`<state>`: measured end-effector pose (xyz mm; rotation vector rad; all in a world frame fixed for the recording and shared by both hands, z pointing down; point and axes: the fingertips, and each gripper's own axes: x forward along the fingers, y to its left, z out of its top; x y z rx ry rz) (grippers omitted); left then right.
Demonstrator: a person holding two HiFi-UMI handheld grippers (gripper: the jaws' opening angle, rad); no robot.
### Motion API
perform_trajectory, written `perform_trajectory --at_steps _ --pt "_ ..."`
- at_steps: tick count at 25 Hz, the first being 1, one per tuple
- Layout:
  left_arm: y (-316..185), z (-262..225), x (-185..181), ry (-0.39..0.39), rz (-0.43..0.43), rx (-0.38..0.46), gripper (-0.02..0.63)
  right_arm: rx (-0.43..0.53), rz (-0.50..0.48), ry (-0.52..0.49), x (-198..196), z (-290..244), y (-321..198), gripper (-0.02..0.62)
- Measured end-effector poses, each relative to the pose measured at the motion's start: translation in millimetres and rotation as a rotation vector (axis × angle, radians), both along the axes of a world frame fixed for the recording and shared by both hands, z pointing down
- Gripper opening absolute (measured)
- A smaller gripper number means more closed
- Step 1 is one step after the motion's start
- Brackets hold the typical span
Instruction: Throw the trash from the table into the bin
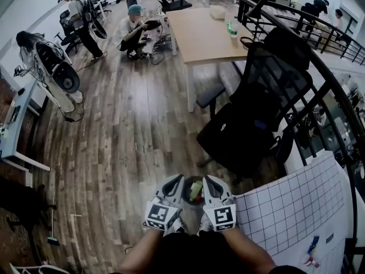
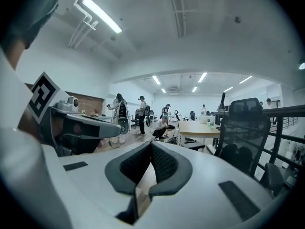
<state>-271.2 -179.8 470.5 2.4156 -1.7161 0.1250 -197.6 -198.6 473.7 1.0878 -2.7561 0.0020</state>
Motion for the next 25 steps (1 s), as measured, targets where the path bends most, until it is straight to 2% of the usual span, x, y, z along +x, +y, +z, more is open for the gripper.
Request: perform_trajectory --at_steps 5,12,19,22,25 --pt "7.6 -13.0 4.2 0.019 0.009 0.042 0.018 0.027 0.008 -0.018 2.2 -12.1 5.7 0.023" --pt "9.8 -35.6 4.0 0.026 -0.022 0.114 0.018 0.049 0.002 -0.056 6.0 -22.4 3.6 0.023" --pt "15.7 -34.6 21.3 0.011 -0.036 0.111 0.018 0.054 0.015 -0.068 33.4 -35.1 11.0 0.023" --pt "13.3 -35.8 32.8 0.017 -0.004 0.113 0.018 0.058 0.044 -0.080 47.9 -41.1 16.6 0.023" --pt "13.7 -41.1 49.2 0.013 0.083 0.122 0.018 0.072 0.107 -0.076 62.7 -45.9 25.0 0.023"
